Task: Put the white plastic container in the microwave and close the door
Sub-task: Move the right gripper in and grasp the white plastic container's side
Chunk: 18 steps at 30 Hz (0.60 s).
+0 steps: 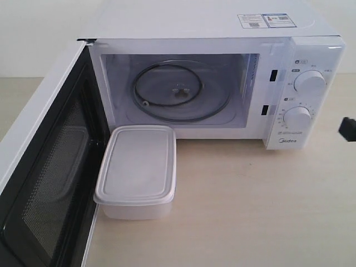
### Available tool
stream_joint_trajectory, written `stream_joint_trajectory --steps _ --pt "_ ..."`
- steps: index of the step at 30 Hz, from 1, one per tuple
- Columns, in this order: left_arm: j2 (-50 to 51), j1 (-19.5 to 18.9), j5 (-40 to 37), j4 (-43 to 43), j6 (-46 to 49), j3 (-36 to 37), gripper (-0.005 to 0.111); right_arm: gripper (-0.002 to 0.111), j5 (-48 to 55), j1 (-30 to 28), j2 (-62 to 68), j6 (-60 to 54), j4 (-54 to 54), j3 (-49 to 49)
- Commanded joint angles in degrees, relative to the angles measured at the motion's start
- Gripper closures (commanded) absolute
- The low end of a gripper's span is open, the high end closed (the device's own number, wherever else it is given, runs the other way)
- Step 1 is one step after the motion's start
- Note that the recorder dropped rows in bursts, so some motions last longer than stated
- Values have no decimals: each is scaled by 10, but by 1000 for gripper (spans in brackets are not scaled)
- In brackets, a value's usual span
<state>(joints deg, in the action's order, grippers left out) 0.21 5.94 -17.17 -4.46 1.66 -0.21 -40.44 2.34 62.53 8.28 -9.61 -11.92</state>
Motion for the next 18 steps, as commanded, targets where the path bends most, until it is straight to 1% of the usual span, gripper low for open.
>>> stream_joint_trajectory --steps 1,2,8,13,15,18 --pt "-2 -2 2 -5 1 2 102 109 -165 1 120 40 -113 -3" --pt "-2 -2 2 -5 1 2 102 109 -200 1 153 40 -131 -3" --pt "-2 -2 2 -5 1 2 102 109 -295 1 287 29 -166 -3" --pt "-2 -2 2 -5 1 2 102 109 -295 1 391 25 -201 -9" --pt "-2 -2 2 -5 1 2 102 109 -295 1 423 55 -224 -20" --pt "-2 -2 2 -5 1 2 102 109 -295 1 455 135 -292 -46"
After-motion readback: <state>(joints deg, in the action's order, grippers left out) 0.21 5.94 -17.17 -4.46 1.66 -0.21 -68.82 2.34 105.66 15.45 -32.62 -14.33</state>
